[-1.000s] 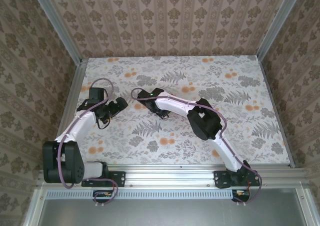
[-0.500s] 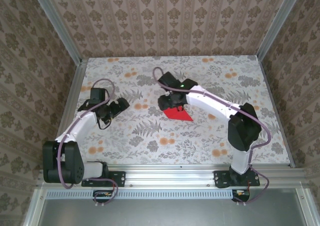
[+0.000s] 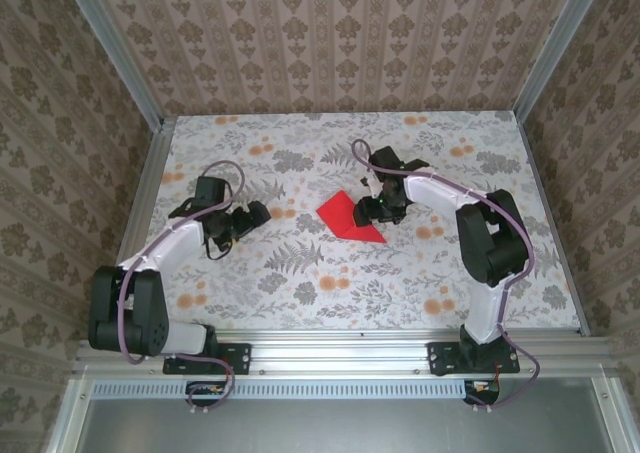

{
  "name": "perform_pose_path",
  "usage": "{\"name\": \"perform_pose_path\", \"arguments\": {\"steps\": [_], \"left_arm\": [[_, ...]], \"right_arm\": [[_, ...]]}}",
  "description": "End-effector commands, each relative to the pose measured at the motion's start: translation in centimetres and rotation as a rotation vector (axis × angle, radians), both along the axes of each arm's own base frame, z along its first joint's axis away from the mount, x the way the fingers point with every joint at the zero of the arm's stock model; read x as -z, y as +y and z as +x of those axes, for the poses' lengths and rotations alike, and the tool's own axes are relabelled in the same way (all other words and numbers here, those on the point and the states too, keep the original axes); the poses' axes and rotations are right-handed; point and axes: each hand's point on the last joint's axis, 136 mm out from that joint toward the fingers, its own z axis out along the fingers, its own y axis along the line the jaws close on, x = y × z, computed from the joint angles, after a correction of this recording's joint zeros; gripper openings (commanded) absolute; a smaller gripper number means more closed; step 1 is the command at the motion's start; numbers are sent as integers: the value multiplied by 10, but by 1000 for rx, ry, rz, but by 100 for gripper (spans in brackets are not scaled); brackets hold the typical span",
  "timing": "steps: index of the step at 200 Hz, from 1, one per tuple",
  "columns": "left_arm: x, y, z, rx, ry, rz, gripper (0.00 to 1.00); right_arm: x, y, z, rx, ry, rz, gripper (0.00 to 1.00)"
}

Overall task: Fold a paper plane with a square sheet of paper (pick it up from the middle)
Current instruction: Rotate the paper at the center of the table.

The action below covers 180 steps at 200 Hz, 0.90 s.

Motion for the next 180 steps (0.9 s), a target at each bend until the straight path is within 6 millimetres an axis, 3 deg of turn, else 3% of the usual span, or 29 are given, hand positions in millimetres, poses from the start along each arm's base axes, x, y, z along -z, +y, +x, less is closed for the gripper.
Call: {"name": "perform_pose_path", "arguments": {"steps": [1, 38, 79, 95, 128, 145, 180], "left_arm": [[-8, -7, 9, 5, -20, -14, 100], [-9, -9, 10, 12, -21, -11, 100], [-8, -10, 10, 15, -17, -11, 100], [-7, -11, 9, 19, -15, -9, 100], [-5, -14, 7, 25, -11, -19, 100], [-2, -19, 5, 29, -6, -35, 100], [4, -30, 1, 42, 2, -56, 100]], "right_arm": [[12, 1, -3, -76, 32, 11, 63], [22, -6, 0, -66, 42, -27, 57], [30, 3, -7, -49, 99, 32, 36], [31, 10, -12, -21, 131, 84, 32], [24, 36, -24, 92, 205, 273, 28], [21, 51, -20, 189, 216, 360, 27], [16, 88, -29, 278, 241, 428, 28]]}}
